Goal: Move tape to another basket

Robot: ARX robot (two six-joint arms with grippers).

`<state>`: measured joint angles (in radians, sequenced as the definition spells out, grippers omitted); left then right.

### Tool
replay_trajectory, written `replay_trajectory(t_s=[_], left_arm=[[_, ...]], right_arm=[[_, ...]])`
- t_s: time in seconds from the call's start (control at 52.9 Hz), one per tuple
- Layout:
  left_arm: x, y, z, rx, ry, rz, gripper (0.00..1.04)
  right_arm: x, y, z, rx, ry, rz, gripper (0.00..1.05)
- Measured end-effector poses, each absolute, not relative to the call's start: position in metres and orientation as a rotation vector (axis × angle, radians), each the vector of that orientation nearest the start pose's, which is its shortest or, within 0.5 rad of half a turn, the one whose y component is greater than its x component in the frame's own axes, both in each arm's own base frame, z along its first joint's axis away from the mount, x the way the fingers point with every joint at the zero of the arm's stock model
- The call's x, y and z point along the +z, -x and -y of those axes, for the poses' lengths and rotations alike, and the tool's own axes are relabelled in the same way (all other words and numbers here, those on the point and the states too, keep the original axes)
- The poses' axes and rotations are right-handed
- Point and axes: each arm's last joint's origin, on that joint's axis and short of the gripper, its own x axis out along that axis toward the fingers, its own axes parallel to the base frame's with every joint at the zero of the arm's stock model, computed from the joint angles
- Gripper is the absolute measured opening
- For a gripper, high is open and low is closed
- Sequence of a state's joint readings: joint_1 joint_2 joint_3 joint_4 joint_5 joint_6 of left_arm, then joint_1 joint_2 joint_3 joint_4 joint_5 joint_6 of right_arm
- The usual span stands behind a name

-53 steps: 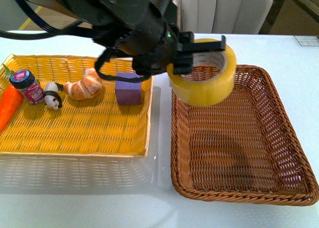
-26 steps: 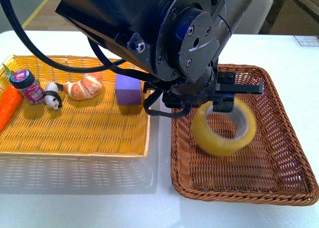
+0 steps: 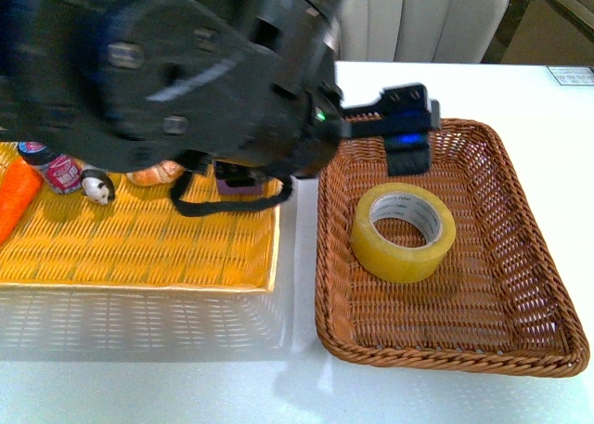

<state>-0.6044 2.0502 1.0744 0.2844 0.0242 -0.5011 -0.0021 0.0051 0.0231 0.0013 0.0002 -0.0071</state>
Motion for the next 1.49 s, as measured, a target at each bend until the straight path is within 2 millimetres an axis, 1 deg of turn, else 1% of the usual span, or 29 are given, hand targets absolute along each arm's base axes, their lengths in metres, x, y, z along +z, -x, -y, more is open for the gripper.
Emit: replay_trajectory(t_s=[0.038, 0.057, 0.151, 0.17, 0.227, 0.322, 0.359, 0.378, 0.435, 0.511, 0.549, 0.605, 0.624, 0.738, 0.757, 0.832, 0.965, 1.154, 1.192, 1.248, 1.494], left_arm=[[0.116, -0.327, 0.216, -0.409, 0.299, -0.764, 0.96], [0.118, -0.325, 0.213, -0.405, 0.307, -0.755, 0.96], [0.136, -0.312, 0.177, -0.372, 0.396, -0.681, 0.96], [0.138, -0.310, 0.173, -0.365, 0.408, -0.676, 0.96], [0.146, -0.298, 0.149, -0.333, 0.464, -0.646, 0.96], [0.151, -0.280, 0.119, -0.271, 0.500, -0.613, 0.96], [0.149, -0.273, 0.110, -0.191, 0.436, -0.464, 0.89], [0.149, -0.271, 0.108, -0.168, 0.416, -0.420, 0.87], [0.148, -0.258, 0.093, -0.063, 0.293, -0.217, 0.77], [0.154, -0.245, 0.078, -0.018, 0.181, -0.088, 0.66], [0.159, -0.238, 0.070, -0.005, 0.144, -0.033, 0.59], [0.165, -0.227, 0.060, -0.008, 0.086, 0.001, 0.46], [0.165, -0.225, 0.058, -0.007, 0.077, 0.002, 0.45], [0.162, -0.207, 0.044, -0.009, 0.031, -0.014, 0.23], [0.161, -0.206, 0.043, -0.009, 0.028, -0.015, 0.21], [0.162, -0.191, 0.032, -0.008, 0.020, -0.014, 0.01], [0.162, -0.172, 0.020, -0.007, 0.012, -0.015, 0.02], [0.163, -0.155, 0.012, -0.005, 0.010, -0.013, 0.02], [0.163, -0.151, 0.006, -0.027, 0.010, -0.013, 0.02], [0.163, -0.147, 0.001, -0.003, 0.010, -0.012, 0.02], [0.168, -0.133, 0.000, -0.003, 0.010, 0.004, 0.02]], right_arm=[[0.171, -0.097, 0.000, -0.002, 0.007, 0.019, 0.96], [0.171, -0.097, 0.000, -0.002, 0.007, 0.019, 0.96], [0.171, -0.097, 0.000, -0.002, 0.007, 0.019, 0.96], [0.171, -0.097, 0.000, -0.002, 0.007, 0.019, 0.96], [0.171, -0.097, 0.000, -0.002, 0.007, 0.019, 0.96], [0.171, -0.097, 0.000, -0.002, 0.007, 0.019, 0.96], [0.171, -0.097, 0.000, -0.003, 0.007, 0.019, 0.96], [0.171, -0.097, 0.000, -0.002, 0.007, 0.019, 0.96], [0.171, -0.097, 0.000, 0.001, 0.007, 0.019, 0.96], [0.171, -0.097, 0.000, 0.001, 0.007, 0.019, 0.96], [0.171, -0.097, 0.000, -0.002, 0.007, 0.020, 0.96], [0.171, -0.097, 0.000, -0.002, 0.007, 0.020, 0.96], [0.171, -0.097, 0.000, -0.002, 0.007, 0.020, 0.96], [0.171, -0.097, 0.000, -0.002, 0.007, 0.020, 0.96], [0.171, -0.097, 0.000, -0.002, 0.007, 0.020, 0.96], [0.171, -0.097, 0.000, -0.002, 0.007, 0.020, 0.96], [0.171, -0.097, 0.000, -0.002, 0.007, 0.020, 0.96], [0.171, -0.097, 0.000, -0.002, 0.007, 0.020, 0.96], [0.171, -0.097, 0.000, -0.001, 0.007, 0.020, 0.96], [0.171, -0.097, 0.000, -0.002, 0.007, 0.020, 0.96], [0.171, -0.097, 0.000, -0.002, 0.007, 0.020, 0.96]])
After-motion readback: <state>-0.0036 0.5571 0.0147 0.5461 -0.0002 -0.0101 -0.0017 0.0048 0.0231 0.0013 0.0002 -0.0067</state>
